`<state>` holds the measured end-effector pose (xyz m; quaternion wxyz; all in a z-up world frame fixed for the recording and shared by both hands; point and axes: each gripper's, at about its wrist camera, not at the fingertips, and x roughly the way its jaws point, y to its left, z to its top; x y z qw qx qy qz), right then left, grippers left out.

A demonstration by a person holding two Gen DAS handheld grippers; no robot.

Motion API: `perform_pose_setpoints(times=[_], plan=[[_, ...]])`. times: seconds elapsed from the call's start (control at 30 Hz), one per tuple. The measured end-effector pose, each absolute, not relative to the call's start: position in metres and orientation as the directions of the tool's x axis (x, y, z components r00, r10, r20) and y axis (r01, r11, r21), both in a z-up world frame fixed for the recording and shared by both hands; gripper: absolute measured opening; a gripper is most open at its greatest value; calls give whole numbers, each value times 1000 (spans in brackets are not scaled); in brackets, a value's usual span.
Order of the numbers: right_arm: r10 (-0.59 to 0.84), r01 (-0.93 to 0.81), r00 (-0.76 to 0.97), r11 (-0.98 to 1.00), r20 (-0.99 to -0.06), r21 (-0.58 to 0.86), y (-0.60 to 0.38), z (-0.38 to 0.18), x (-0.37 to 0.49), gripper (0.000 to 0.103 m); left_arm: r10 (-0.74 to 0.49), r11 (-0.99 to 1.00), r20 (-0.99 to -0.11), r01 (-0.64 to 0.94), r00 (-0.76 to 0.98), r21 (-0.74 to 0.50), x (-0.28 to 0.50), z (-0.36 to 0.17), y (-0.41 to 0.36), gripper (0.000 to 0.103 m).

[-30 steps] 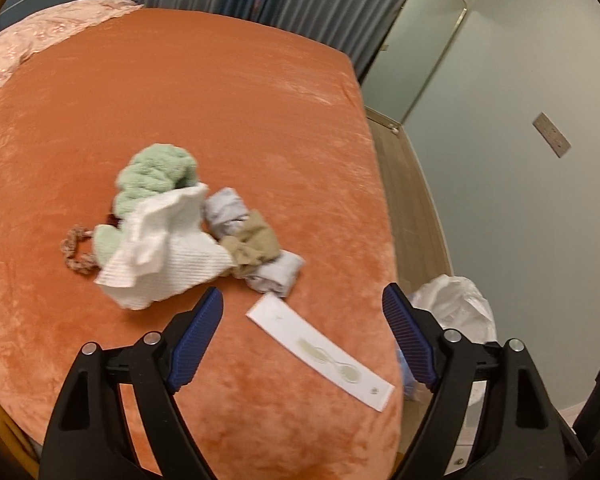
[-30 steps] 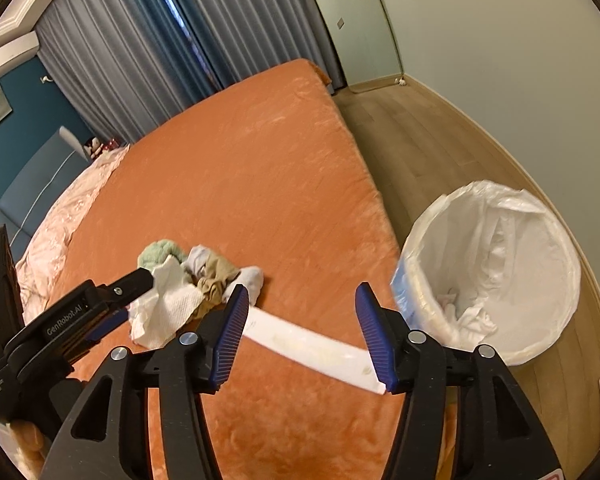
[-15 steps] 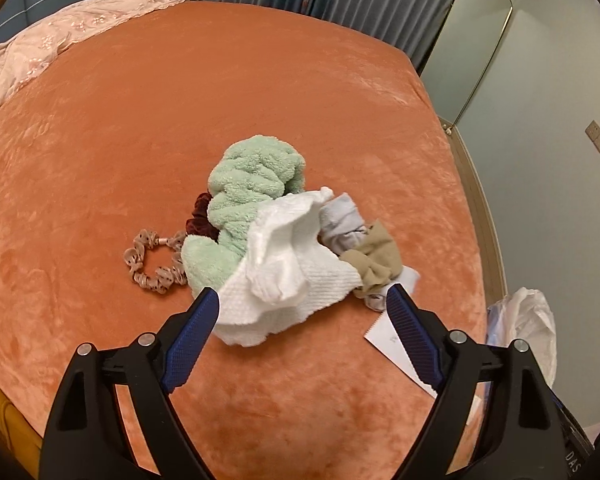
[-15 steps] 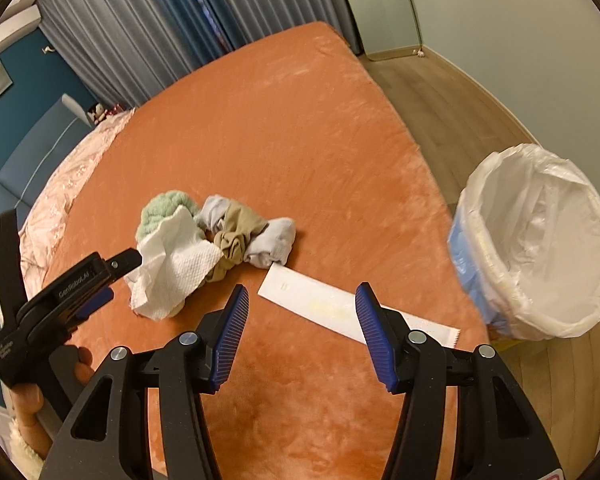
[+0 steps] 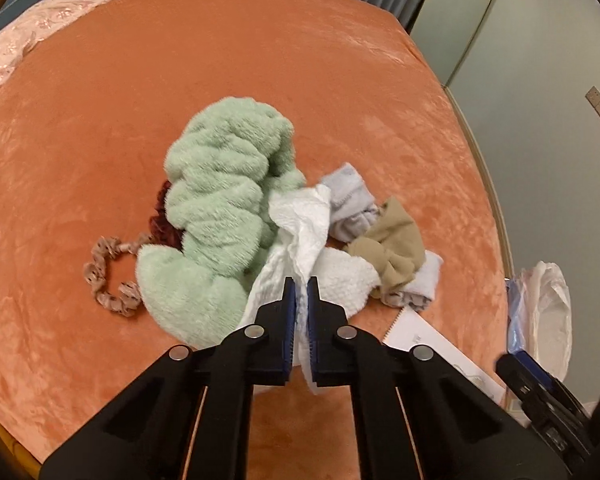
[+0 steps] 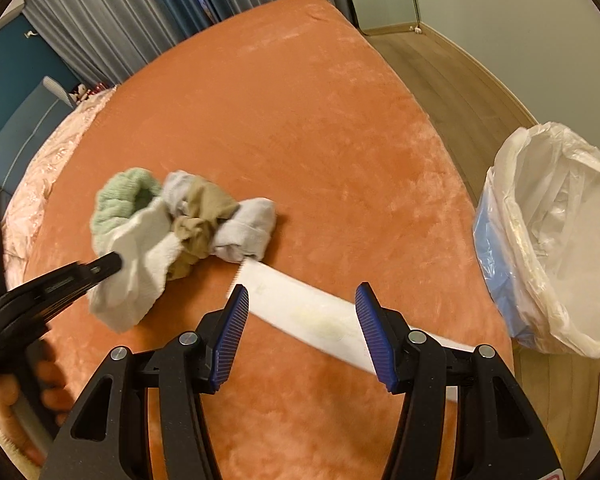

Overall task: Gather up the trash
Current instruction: 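Grasp white tissue with the left gripper while the right gripper grasps the comb packet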

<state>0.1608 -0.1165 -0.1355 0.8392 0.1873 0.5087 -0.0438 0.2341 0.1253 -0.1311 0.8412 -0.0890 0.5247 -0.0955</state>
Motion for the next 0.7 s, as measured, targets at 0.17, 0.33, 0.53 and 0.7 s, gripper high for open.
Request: perform_pose_setpoints(times=[0.17, 0.33, 0.53, 0.7], plan=[[121, 245, 417, 939, -901, 239, -131, -164, 171, 54, -297, 955, -861, 116, 412, -274, 212, -131, 109, 4], [171, 237, 348, 935, -922, 263, -145, -191, 167, 55, -347, 938, -870, 146, 351, -315, 183, -141, 94, 4], [283, 207, 317, 911, -905, 357, -137, -200, 146, 56, -391, 920, -877, 151, 279, -362, 160, -157, 85, 4], [315, 157, 291, 916, -903, 370, -114, -198, 124, 56, -385, 922, -884, 166, 266, -351, 143, -162, 82, 4]])
